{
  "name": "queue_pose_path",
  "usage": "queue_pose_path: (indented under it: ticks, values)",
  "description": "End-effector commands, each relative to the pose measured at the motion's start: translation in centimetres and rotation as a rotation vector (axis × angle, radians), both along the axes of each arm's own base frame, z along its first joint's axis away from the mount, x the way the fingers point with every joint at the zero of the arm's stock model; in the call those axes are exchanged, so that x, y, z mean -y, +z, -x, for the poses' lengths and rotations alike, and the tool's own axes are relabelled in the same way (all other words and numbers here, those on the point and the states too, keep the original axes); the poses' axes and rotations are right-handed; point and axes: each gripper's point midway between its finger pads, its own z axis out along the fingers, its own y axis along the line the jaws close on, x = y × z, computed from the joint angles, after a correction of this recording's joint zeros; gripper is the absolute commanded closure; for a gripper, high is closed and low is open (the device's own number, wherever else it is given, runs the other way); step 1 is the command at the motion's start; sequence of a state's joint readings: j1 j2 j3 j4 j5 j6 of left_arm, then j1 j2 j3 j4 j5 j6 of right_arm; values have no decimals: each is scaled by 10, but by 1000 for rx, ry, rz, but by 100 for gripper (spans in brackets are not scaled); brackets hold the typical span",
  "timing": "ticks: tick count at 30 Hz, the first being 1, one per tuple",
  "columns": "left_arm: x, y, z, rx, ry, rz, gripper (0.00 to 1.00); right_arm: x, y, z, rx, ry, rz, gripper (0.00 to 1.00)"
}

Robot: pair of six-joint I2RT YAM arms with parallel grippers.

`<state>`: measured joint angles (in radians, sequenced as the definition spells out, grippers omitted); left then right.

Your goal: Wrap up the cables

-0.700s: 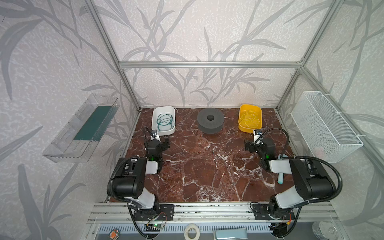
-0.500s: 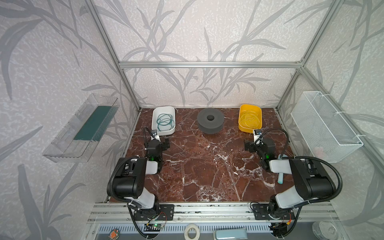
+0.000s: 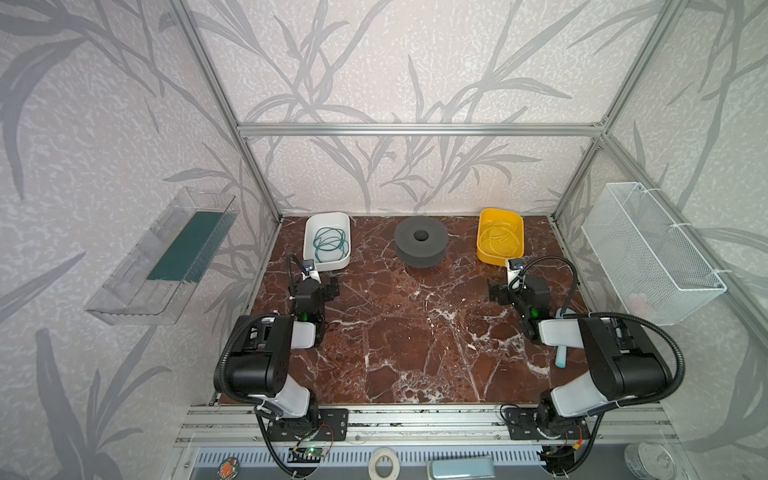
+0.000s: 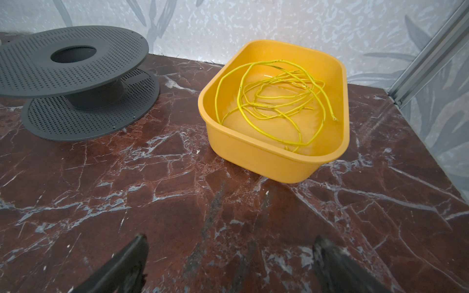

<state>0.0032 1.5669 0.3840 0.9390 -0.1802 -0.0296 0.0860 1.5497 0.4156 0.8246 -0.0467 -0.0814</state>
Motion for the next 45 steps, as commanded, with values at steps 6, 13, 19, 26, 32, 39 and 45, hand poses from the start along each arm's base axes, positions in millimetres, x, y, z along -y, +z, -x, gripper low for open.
queue_pose_path:
  ticks: [6,13,19,26,32,39,45]
  values:
    - [0,-1,0,3,-3,3,1,-1,3,1,12,9,11,1]
    - [0,-1,1,1,-4,3,1,-1,3,0,11,5,10,1]
    - [0,-1,1,4,-4,3,1,0,3,0,11,-2,6,1]
    - [-1,0,2,8,6,1,1,-1,3,1,12,4,12,1]
    - [-15,48,20,50,95,3,1,-6,30,1,65,5,47,1]
    - [-25,158,66,192,206,170,1,-2,112,11,-59,-195,-42,1]
    - [-33,206,126,298,334,466,1,-22,134,42,-210,-216,-596,0]
